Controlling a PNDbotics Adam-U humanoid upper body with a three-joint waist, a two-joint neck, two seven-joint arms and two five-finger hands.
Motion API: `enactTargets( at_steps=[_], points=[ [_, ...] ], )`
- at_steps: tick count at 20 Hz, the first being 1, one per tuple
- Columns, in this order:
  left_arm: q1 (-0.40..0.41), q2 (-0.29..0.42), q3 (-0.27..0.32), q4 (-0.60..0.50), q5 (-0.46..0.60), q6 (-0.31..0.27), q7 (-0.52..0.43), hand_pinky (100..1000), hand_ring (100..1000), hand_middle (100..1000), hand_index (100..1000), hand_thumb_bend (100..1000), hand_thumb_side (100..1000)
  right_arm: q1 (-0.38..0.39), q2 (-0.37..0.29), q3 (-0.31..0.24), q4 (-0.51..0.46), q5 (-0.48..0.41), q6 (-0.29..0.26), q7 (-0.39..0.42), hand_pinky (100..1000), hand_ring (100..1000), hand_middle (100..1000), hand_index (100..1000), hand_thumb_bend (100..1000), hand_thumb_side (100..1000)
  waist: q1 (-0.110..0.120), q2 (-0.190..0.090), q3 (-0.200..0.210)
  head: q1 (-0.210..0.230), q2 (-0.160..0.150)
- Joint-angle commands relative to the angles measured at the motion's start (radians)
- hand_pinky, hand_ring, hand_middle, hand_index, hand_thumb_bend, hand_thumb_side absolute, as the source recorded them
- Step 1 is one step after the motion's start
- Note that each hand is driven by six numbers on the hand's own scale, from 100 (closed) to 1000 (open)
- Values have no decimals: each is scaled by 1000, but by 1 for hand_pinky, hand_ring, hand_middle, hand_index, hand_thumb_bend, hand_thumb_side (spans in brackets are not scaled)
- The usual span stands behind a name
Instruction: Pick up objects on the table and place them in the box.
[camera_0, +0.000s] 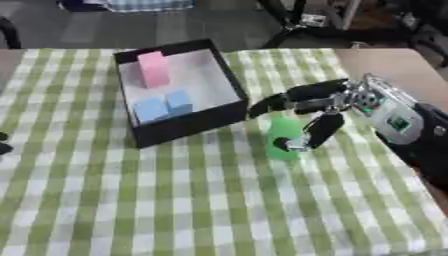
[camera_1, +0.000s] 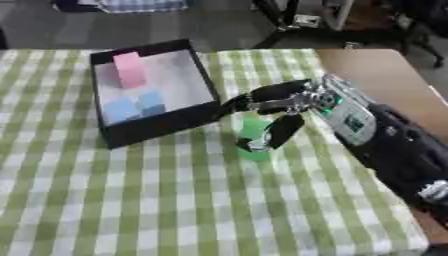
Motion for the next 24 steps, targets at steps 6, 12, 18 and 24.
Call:
enactTargets(
  at_steps=[6,12,18,24],
  points=[
    [-6,17,5,-11,-3,-1,-2,668,537,550,886,100,1000,-20,4,-21,59,103,-199,154,952,982,1000,1000,187,639,2,-30,-2,-2,-2],
    [-4,16,5,-11,-3,-1,-2,669,537,550,886,100,1000,-19,14,-28,94,152,-212,154,942,972,1000,1000,182,606,5,-29,-3,-2,-2],
    [-2,14,5,-10,-2,-1,-2,669,537,551,887,100,1000,-20,22,-46,134,194,-212,141,901,918,1000,1000,126,484,7,-31,-3,-2,-2],
    [-1,13,6,-10,-1,-1,-1,670,537,551,887,100,1000,-23,30,-61,168,229,-221,85,791,698,945,1000,100,310,9,-31,-3,-1,-2]
  ],
)
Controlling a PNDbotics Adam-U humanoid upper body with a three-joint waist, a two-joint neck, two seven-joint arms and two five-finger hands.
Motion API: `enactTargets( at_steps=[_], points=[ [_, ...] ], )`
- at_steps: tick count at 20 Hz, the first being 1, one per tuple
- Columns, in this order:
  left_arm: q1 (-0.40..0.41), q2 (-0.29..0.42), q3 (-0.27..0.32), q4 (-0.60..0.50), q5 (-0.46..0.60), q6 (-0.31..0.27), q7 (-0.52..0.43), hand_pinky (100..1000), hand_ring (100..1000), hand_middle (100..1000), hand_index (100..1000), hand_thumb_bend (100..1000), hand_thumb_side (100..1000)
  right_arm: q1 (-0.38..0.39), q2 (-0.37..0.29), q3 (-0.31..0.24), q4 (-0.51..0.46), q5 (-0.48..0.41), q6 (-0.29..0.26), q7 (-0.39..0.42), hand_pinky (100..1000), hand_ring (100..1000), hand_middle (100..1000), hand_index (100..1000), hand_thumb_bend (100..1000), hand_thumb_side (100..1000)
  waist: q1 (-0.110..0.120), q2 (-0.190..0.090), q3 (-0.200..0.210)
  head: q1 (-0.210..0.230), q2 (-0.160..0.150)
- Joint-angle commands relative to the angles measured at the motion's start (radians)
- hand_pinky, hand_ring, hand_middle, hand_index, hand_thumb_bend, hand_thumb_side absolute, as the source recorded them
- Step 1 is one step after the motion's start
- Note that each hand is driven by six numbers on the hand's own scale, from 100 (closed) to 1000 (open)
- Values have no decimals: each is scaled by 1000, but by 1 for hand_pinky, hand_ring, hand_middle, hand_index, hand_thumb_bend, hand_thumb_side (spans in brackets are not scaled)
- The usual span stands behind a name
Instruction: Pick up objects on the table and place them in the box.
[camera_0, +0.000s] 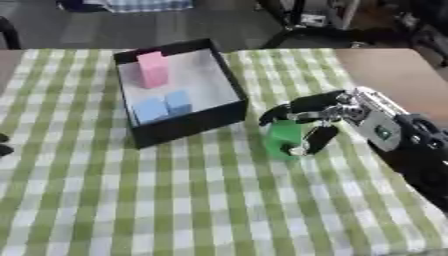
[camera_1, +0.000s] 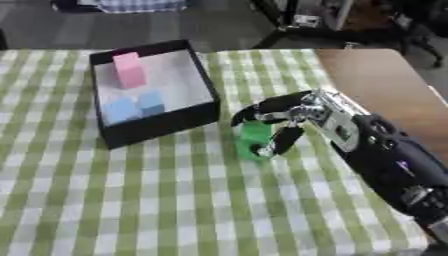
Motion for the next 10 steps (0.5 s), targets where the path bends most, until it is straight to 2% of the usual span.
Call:
enactTargets(
  at_steps=[1,3,4,5,6,10],
  points=[
    [-5,14,6,-14,-1,-1,-1,670,538,551,887,100,1000,-15,-20,-21,6,12,-169,124,776,623,914,995,100,265,8,-29,-2,0,-2],
    [-4,13,6,-14,-1,-1,-1,670,538,551,887,100,1000,-12,-23,-34,-10,3,-167,79,759,555,855,981,100,214,9,-29,-3,1,-2],
    [-4,13,6,-14,-1,-1,-1,670,538,551,887,100,1000,-11,-27,-42,-25,-5,-165,51,734,456,690,917,100,122,9,-29,-4,3,-2],
    [-4,14,7,-14,-1,-1,0,670,538,551,887,100,1000,-9,-33,-51,-46,-15,-162,20,732,450,676,909,100,114,9,-29,-5,5,-2],
    [-3,14,8,-13,-2,-1,1,670,538,551,887,100,1000,-10,-41,-60,-73,-27,-157,-9,729,409,600,858,100,100,9,-29,-6,7,-2],
    [-2,16,11,-13,-2,-1,3,670,537,551,887,100,1000,-31,-92,-100,-183,-110,-120,-72,732,389,572,833,100,100,10,-30,-7,13,-2]
  ],
)
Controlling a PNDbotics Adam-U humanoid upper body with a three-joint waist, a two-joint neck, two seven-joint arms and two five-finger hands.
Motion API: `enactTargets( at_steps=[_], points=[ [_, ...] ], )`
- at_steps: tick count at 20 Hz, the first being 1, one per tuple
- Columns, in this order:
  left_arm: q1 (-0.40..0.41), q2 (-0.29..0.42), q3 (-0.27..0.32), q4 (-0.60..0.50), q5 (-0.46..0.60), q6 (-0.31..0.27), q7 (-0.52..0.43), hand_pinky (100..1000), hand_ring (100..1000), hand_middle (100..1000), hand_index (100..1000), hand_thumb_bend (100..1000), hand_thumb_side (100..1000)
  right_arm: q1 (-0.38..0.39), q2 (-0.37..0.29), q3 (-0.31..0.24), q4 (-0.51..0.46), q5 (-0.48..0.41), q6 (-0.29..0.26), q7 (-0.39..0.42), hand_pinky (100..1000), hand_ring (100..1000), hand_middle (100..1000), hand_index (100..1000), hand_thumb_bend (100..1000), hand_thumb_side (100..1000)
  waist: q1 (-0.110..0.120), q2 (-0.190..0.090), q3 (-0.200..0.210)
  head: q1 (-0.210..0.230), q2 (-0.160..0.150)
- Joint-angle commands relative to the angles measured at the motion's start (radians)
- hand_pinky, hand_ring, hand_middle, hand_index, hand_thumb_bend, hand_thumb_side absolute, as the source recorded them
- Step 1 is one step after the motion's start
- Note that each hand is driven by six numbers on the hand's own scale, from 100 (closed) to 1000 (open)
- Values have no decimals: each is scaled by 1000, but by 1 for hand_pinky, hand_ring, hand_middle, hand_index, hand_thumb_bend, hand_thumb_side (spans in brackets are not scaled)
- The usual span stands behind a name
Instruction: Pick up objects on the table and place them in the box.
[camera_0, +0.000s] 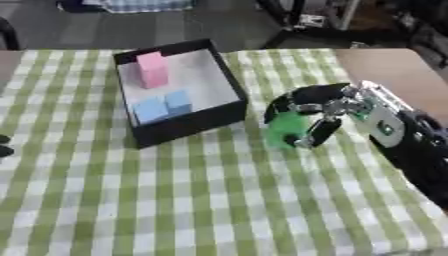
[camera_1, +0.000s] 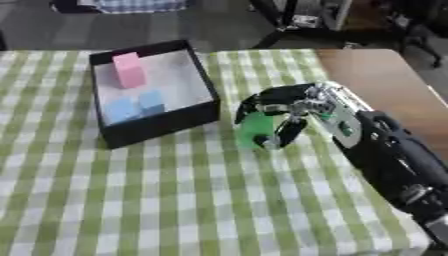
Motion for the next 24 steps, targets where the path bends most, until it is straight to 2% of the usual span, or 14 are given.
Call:
enactTargets(
  at_steps=[1,3,5,8,10,12,15,17,18,20,21,22,24],
  points=[
    [-7,16,11,-14,-2,-1,3,670,537,551,887,100,1000,-44,-79,-47,-91,-79,-17,10,731,387,572,832,100,100,9,-31,-1,7,-2],
    [-6,16,10,-14,-2,-1,3,670,537,551,887,100,1000,-90,-101,-61,-105,-138,13,3,734,385,577,833,100,100,11,-33,1,10,-2],
    [-7,12,8,-15,0,-2,2,670,537,551,886,100,1000,-167,-93,-67,-69,-187,45,1,745,387,584,839,100,100,14,-33,5,10,-2],
    [-15,-2,0,-17,3,-4,-6,671,538,551,886,100,1000,-299,-8,-80,69,-217,84,-8,748,379,583,846,100,100,25,-28,22,1,-2],
    [-27,-16,-7,-20,6,-5,-12,671,538,551,886,100,1000,-380,78,-102,188,-180,98,-28,752,381,585,847,100,100,37,-20,43,-13,-2],
    [-38,-26,-13,-22,9,-6,-18,671,538,551,886,100,1000,-440,152,-126,304,-113,96,-59,758,390,596,854,100,100,45,-14,64,-28,-2],
    [-56,-46,-28,-27,15,-9,-32,671,537,552,886,100,1000,-500,257,-179,471,50,105,-118,775,428,631,874,100,100,59,-2,114,-68,-2],
    [-63,-56,-35,-29,18,-9,-39,671,536,550,886,100,1000,-517,312,-213,559,162,110,-172,790,481,674,897,100,100,65,4,140,-90,-2],
    [-65,-59,-37,-30,19,-9,-42,672,536,549,886,100,1000,-521,333,-223,591,218,111,-196,809,554,723,916,100,100,67,6,148,-98,-2],
    [-69,-62,-40,-33,22,-10,-45,672,536,548,886,100,1000,-524,366,-233,635,330,111,-237,850,697,797,952,100,191,69,9,158,-108,-2],
    [-70,-63,-41,-34,22,-10,-46,672,536,548,886,100,1000,-522,379,-237,648,383,115,-260,874,759,833,965,100,261,68,10,160,-111,-2],
    [-72,-64,-42,-35,23,-10,-48,672,536,548,886,100,1000,-520,390,-240,658,428,119,-285,903,819,873,979,100,375,67,11,162,-113,-2],
    [-72,-65,-44,-37,24,-10,-50,672,536,547,887,100,1000,-514,405,-244,674,494,126,-327,943,907,932,995,104,518,65,12,161,-114,-2]
  ],
)
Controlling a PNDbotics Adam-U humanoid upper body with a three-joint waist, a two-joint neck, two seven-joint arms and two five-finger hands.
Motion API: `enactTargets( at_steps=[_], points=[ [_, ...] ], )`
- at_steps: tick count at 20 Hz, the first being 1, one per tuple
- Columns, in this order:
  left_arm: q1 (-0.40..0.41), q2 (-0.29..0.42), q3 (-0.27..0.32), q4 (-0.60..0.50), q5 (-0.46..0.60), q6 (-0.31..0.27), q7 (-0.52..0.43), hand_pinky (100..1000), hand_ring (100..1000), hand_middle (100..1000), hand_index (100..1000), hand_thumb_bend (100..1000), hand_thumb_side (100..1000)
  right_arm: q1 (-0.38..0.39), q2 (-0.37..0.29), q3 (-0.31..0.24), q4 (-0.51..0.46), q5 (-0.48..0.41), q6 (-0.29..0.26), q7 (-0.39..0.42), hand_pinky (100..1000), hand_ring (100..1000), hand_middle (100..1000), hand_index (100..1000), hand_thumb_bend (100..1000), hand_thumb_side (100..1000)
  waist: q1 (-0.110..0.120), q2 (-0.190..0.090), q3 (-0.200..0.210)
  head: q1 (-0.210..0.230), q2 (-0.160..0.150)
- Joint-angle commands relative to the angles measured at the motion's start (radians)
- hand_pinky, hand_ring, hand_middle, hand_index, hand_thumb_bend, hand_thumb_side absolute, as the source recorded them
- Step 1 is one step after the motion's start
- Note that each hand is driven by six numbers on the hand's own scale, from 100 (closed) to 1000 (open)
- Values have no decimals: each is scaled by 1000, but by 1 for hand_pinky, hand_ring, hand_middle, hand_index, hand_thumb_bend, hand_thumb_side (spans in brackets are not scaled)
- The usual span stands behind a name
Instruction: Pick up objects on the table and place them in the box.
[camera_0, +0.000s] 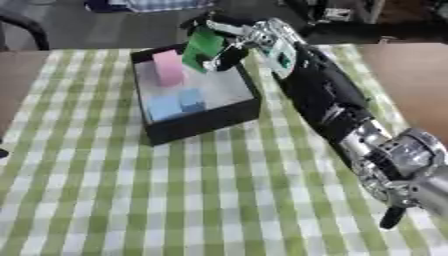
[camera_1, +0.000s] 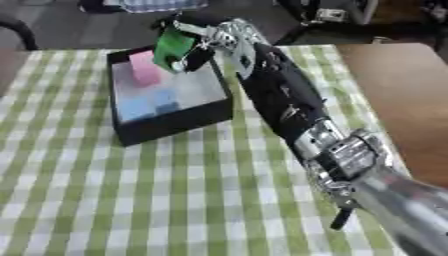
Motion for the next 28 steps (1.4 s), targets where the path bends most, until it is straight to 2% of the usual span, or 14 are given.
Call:
enactTargets(
  at_steps=[1,3,7,9,10,11,12,14,15,17,20,22,25,28],
  points=[
    [-16,7,-2,-25,7,-2,-7,672,536,547,887,100,1000,-18,12,-12,18,109,7,-64,953,926,945,998,126,550,10,3,0,-6,-2],
    [-15,7,-2,-25,7,-1,-7,672,535,547,887,100,1000,-15,17,-9,21,142,4,-86,973,958,982,1000,176,621,8,3,-3,-4,-2],
    [-13,9,-1,-25,6,-1,-7,672,535,547,886,100,1000,-12,17,-2,10,165,-5,-107,983,970,1000,1000,193,644,5,0,-8,0,-2],
    [-11,10,0,-25,6,-1,-6,672,535,547,886,100,1000,-8,12,0,-7,155,-15,-119,977,955,997,1000,154,573,2,-1,-15,5,-2],
    [-9,12,2,-25,5,0,-5,672,535,546,886,100,1000,-5,5,3,-23,141,-22,-129,971,943,981,1000,106,491,-1,-2,-20,9,-2],
    [-7,15,3,-25,5,0,-3,672,535,546,886,100,1000,-1,-8,7,-52,118,-33,-142,962,923,957,995,100,378,-5,-3,-28,17,-2],
    [-4,18,5,-25,4,0,-1,672,535,546,886,100,1000,7,-25,14,-87,84,-44,-157,955,901,936,987,100,313,-9,-5,-37,25,-2],
    [5,24,11,-26,3,1,4,672,534,546,885,100,1000,34,-77,29,-185,-23,-59,-194,938,855,898,969,100,235,-20,-11,-59,46,-2],
    [9,28,14,-27,2,1,8,670,533,544,884,100,1000,55,-108,37,-238,-92,-56,-211,918,801,857,948,100,209,-26,-14,-72,58,-2],
    [15,34,20,-29,3,0,18,668,532,542,882,100,1000,119,-185,51,-366,-262,-35,-238,900,754,816,931,100,194,-37,-19,-96,80,-2],
    [17,42,24,-33,2,0,31,668,532,543,882,100,1000,283,-314,28,-598,-523,52,-288,884,707,770,915,100,207,-52,-22,-125,109,-2],
    [18,43,28,-36,2,-1,39,667,532,543,881,100,1000,419,-364,-22,-728,-684,114,-328,864,656,722,888,100,247,-59,-22,-142,132,-2],
    [22,41,32,-37,2,0,48,667,533,544,881,100,1000,597,-385,-103,-855,-831,180,-392,852,624,689,872,100,299,-62,-20,-159,159,-2],
    [24,35,36,-38,2,1,57,667,535,546,880,100,1000,755,-341,-176,-917,-905,215,-447,842,605,666,865,100,360,-55,-16,-173,192,-2]
  ],
)
